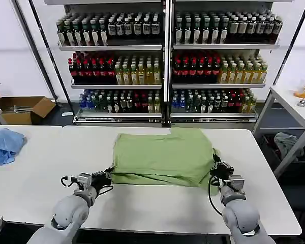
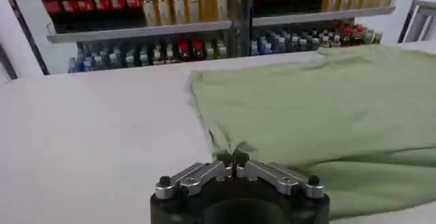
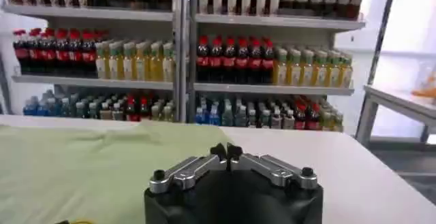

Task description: Fold and organize the clothes.

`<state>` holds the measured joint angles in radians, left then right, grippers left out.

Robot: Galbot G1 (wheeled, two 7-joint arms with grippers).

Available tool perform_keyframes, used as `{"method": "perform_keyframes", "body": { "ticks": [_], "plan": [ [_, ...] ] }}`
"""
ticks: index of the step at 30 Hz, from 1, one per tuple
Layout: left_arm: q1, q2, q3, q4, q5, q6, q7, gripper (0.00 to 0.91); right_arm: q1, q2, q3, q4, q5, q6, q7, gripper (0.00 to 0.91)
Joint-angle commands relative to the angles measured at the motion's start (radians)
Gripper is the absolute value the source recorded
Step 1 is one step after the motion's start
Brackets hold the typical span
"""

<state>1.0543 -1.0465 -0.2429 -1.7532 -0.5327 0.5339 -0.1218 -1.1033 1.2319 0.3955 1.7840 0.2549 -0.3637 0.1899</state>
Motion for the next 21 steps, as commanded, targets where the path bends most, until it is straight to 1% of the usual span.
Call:
{"method": "perform_keyframes", "body": {
  "ticks": [1, 4, 8, 13, 14, 16, 21],
  "plan": [
    [-0.042, -0.01, 0.023, 0.057, 0.024, -0.001, 0.001, 0.907, 0.073, -0.005, -0.038, -0.086, -0.036, 0.016, -0.004, 0.907],
    [-0.04, -0.01, 0.024, 0.051, 0.023, -0.002, 0.0, 0.907, 0.057, -0.004, -0.032, -0.076, -0.045, -0.012, -0.007, 0.907],
    [-0.015, -0.007, 0.007, 0.012, 0.016, -0.007, -0.003, 0.907, 0.014, -0.007, -0.014, -0.034, -0.035, -0.007, -0.011, 0.907],
    [0.058, 0.008, -0.031, -0.061, 0.009, -0.019, -0.012, 0.907, -0.097, -0.013, 0.055, 0.096, -0.004, 0.015, -0.003, 0.907],
    [0.075, 0.011, -0.038, -0.074, 0.006, -0.022, -0.015, 0.907, -0.097, -0.013, 0.055, 0.096, -0.004, 0.015, -0.003, 0.907],
    [0.104, 0.017, -0.049, -0.101, 0.005, -0.028, -0.015, 0.907, -0.175, -0.013, 0.097, 0.177, 0.005, 0.016, 0.0, 0.907],
    [0.152, 0.015, -0.069, -0.142, -0.002, -0.043, -0.02, 0.907, -0.319, 0.009, 0.165, 0.285, 0.014, 0.005, 0.003, 0.907]
  ]
}}
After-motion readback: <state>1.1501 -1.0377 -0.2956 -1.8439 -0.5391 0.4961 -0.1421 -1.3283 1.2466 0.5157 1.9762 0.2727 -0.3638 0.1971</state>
